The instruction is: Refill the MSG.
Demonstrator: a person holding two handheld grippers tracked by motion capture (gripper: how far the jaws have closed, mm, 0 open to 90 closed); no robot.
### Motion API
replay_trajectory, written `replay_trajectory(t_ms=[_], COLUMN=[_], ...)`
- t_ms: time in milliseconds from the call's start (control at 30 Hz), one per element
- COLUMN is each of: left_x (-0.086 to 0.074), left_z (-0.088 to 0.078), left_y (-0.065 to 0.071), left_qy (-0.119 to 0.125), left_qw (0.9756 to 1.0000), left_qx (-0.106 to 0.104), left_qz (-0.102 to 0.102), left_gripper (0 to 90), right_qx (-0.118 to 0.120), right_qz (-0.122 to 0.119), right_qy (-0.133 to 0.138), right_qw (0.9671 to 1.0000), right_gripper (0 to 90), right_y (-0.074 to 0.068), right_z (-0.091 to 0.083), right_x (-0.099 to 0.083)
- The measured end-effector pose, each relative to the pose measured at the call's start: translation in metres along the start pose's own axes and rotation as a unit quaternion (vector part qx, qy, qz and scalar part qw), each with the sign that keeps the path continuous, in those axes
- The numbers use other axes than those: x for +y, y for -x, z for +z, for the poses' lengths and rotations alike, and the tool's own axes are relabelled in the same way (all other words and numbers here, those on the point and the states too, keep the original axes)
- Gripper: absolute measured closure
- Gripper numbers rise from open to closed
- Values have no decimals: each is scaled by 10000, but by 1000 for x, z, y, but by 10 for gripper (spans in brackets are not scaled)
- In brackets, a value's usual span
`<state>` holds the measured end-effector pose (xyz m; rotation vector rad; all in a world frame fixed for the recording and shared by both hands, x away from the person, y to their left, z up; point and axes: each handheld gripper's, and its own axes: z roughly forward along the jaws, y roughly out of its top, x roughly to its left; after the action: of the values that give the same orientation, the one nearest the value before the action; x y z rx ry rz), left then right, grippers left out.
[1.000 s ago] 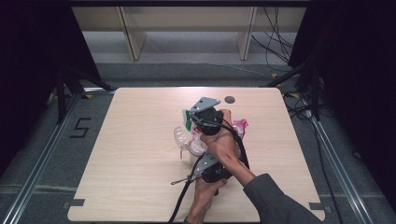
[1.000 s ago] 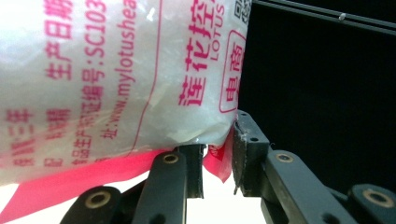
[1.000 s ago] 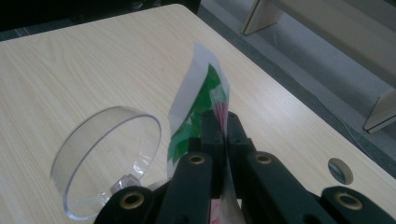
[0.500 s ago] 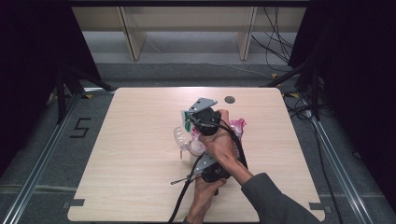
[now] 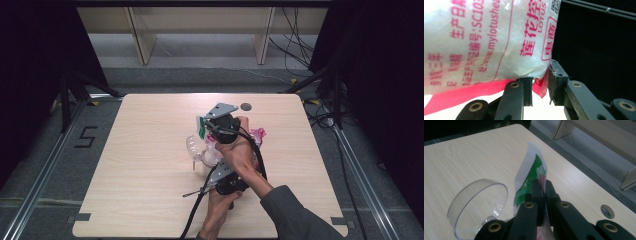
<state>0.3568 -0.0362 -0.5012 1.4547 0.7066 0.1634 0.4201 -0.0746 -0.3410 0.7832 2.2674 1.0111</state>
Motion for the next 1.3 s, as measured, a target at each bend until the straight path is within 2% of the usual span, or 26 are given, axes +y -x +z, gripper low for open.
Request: replay_trajectory(t_ms=[100, 167, 233, 300, 333, 400, 467, 500, 533, 600, 633, 667, 700, 733, 833, 933, 967, 1033, 1100, 1200, 1233, 1300], left_x=[0, 0, -2, -2, -2, -1, -1, -1, -1, -1, -1, -1, -1, -1, -1, -2, -2, -2, -3, -3, -3, -3], left_z=[0, 0, 1, 1, 1, 0, 0, -1, 0, 0, -2, -2, -2, -3, -3, -1, -2, -2, 0, 0, -1, -1], left_y=[1, 0, -1, -2, -2, -1, -1, -1, -1, -1, -2, -2, -2, -2, -3, -3, -3, -4, -2, -3, -3, -3], left_qy=[-53, -105, -52, -73, -82, -160, -159, -350, -261, -257, -407, -419, -419, -513, -536, -418, -516, -548, -362, -341, -384, -400], left_qw=[10000, 9999, 9999, 9999, 9998, 9994, 9993, 9983, 9989, 9989, 9979, 9978, 9978, 9971, 9969, 9980, 9972, 9968, 9982, 9982, 9979, 9977], left_qx=[24, 56, 37, 94, 115, 226, 248, 345, 277, 284, 297, 313, 313, 393, 416, 360, 416, 439, 433, 439, 467, 480], left_qz=[16, 33, 81, 90, 109, 188, 214, 314, 277, 253, 399, 416, 416, 413, 401, 321, 339, 373, 202, 217, 250, 261], left_gripper=[749, 747, 745, 744, 744, 743, 738, 731, 731, 730, 729, 726, 724, 719, 704, 695, 692, 691, 691, 686, 686, 680], right_qx=[44, 67, 72, 52, 92, 68, 148, 83, 129, 171, 165, 148, 135, 192, 183, 207, 213, 226, 250, 281, 263, 325], right_qz=[-28, 47, 191, 183, 202, 190, 276, 192, 254, 347, 367, 469, 377, 512, 494, 492, 540, 608, 626, 711, 638, 725], right_qy=[68, 74, 115, 205, 163, 289, 235, 337, 293, 280, 314, 364, 399, 348, 464, 572, 575, 630, 677, 783, 857, 819], right_qw=[10000, 9999, 9997, 9996, 9996, 9994, 9992, 9992, 9992, 9989, 9987, 9981, 9984, 9979, 9975, 9969, 9967, 9959, 9954, 9940, 9939, 9935], right_gripper=[900, 900, 900, 900, 900, 900, 900, 900, 900, 900, 900, 900, 900, 900, 900, 900, 900, 900, 900, 900, 900, 900], right_y=[2, 3, 5, 6, 7, 8, 9, 11, 12, 13, 13, 13, 15, 15, 16, 19, 20, 21, 24, 26, 27, 27], right_z=[-2, -4, -5, -6, -8, -9, -12, -13, -15, -17, -19, -19, -20, -22, -25, -28, -30, -33, -36, -41, -42, -45], right_x=[-1, -2, -2, -3, -3, -4, -5, -5, -6, -7, -8, -9, -9, -10, -12, -15, -16, -18, -19, -22, -22, -23])
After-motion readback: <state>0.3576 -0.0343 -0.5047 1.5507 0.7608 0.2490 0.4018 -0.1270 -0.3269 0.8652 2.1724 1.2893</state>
